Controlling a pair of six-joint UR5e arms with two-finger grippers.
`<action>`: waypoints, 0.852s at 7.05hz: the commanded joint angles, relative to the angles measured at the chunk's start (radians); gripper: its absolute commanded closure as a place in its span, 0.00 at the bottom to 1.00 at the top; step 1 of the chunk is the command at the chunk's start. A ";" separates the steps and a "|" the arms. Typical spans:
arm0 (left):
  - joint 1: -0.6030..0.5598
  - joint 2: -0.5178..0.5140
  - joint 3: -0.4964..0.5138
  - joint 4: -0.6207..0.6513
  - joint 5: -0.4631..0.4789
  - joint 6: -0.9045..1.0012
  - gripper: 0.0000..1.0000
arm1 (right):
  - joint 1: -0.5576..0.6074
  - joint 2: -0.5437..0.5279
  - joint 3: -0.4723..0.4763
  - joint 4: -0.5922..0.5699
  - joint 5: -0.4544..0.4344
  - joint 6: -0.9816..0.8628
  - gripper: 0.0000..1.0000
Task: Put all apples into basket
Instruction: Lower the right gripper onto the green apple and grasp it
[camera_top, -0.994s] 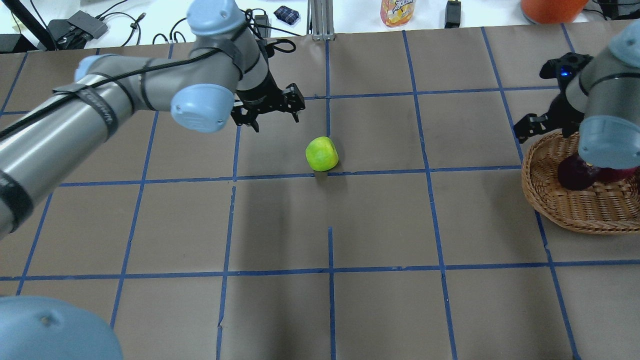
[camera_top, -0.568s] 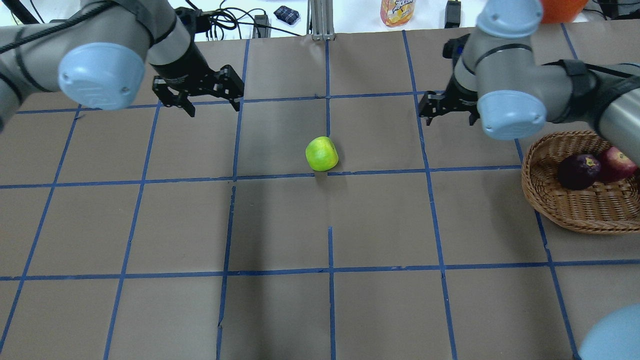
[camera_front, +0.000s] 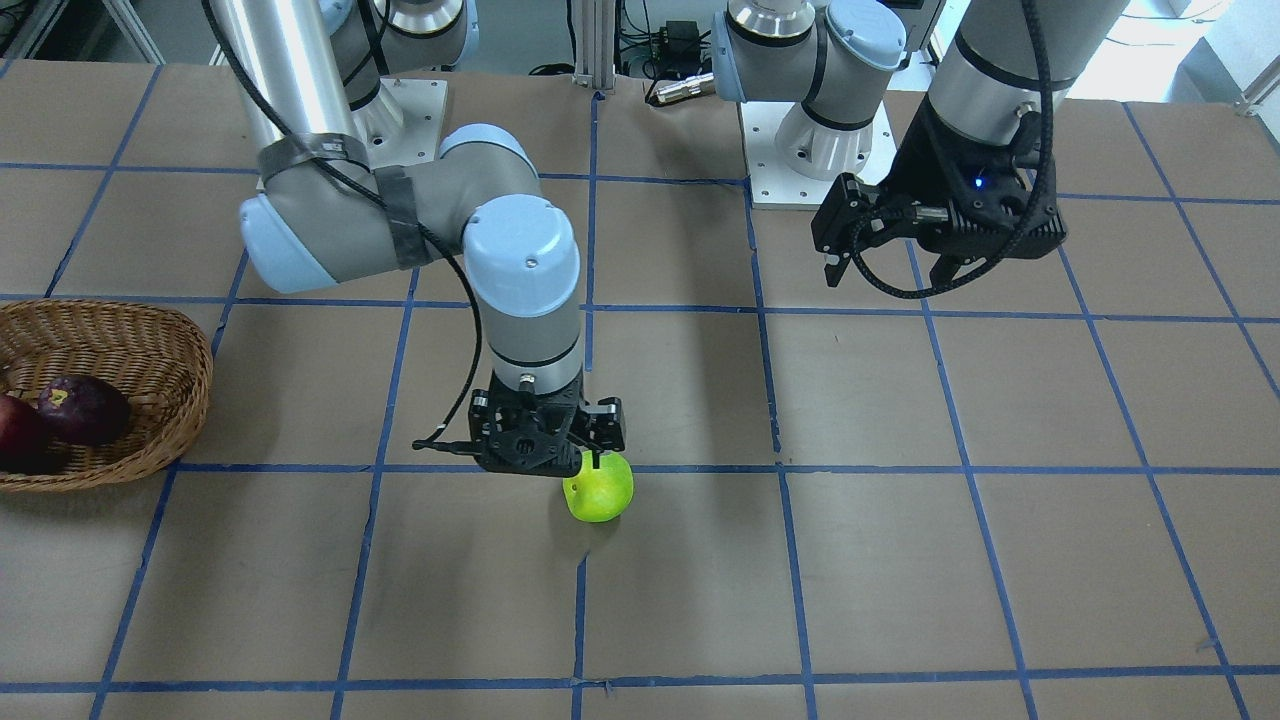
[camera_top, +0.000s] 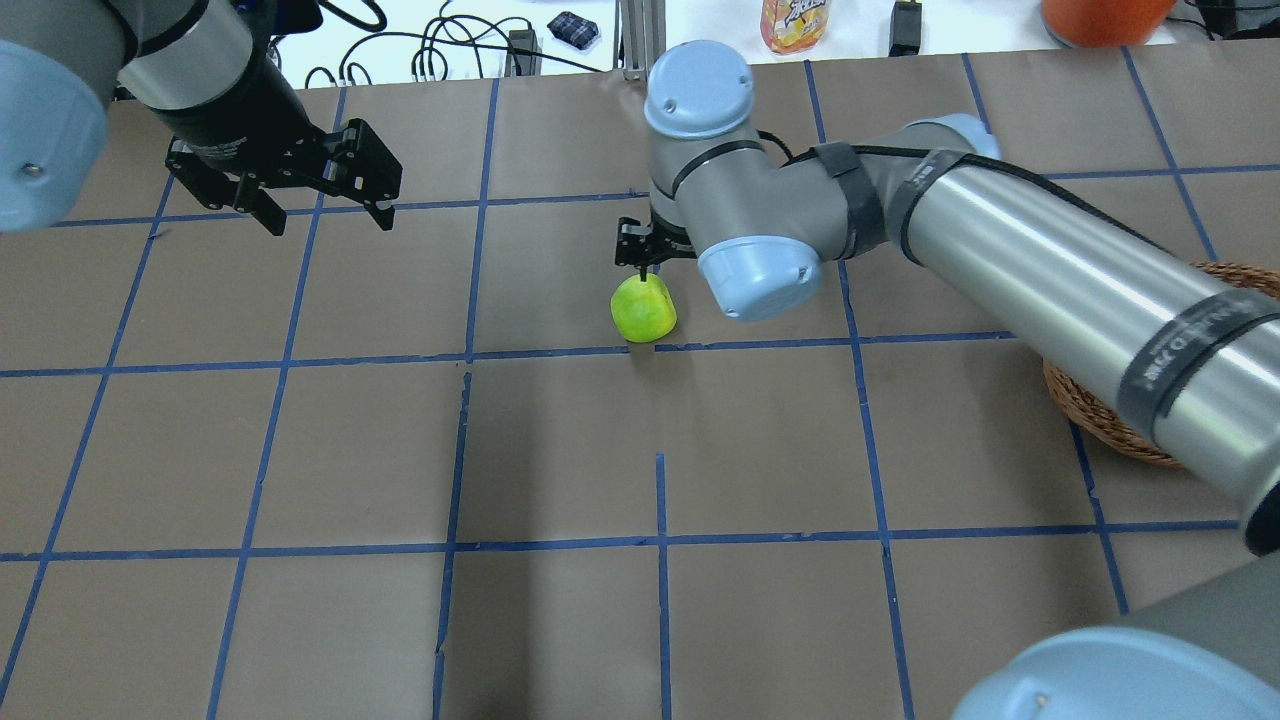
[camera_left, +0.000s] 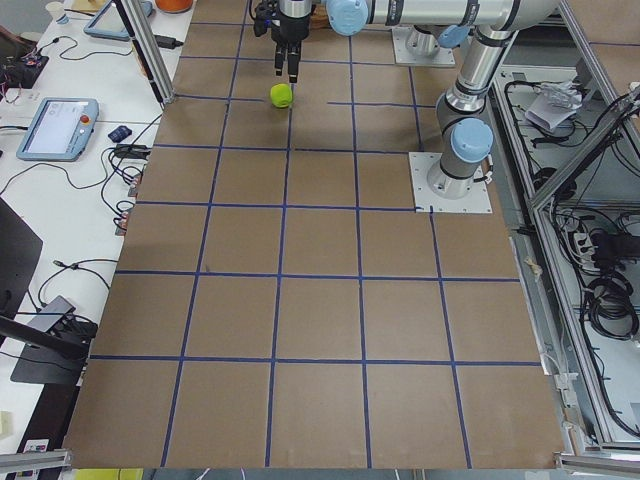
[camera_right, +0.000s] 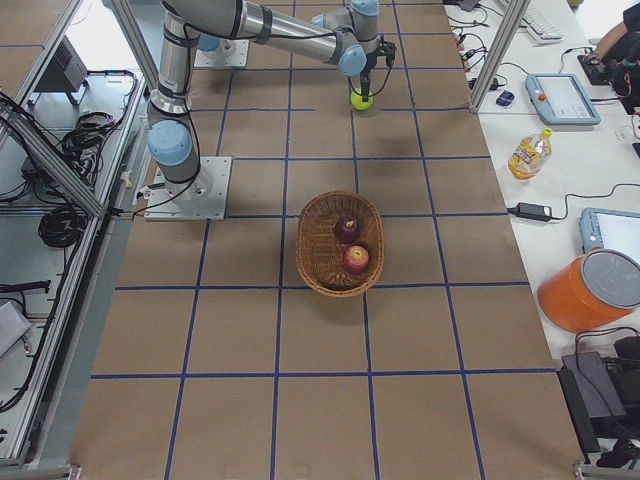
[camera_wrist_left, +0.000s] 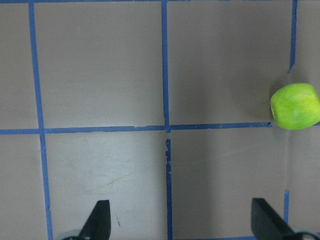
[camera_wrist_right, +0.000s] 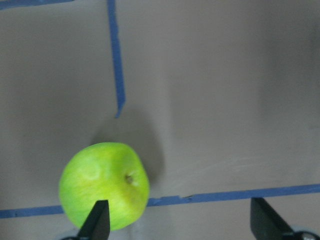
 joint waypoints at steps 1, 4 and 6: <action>0.001 -0.029 0.072 -0.052 0.026 0.001 0.00 | 0.040 0.088 -0.009 -0.098 -0.012 0.033 0.00; 0.003 -0.040 0.105 -0.082 0.015 0.001 0.00 | 0.040 0.162 -0.003 -0.195 -0.022 0.023 0.00; 0.003 -0.041 0.102 -0.080 0.009 0.001 0.00 | 0.038 0.164 -0.009 -0.181 -0.024 0.014 0.57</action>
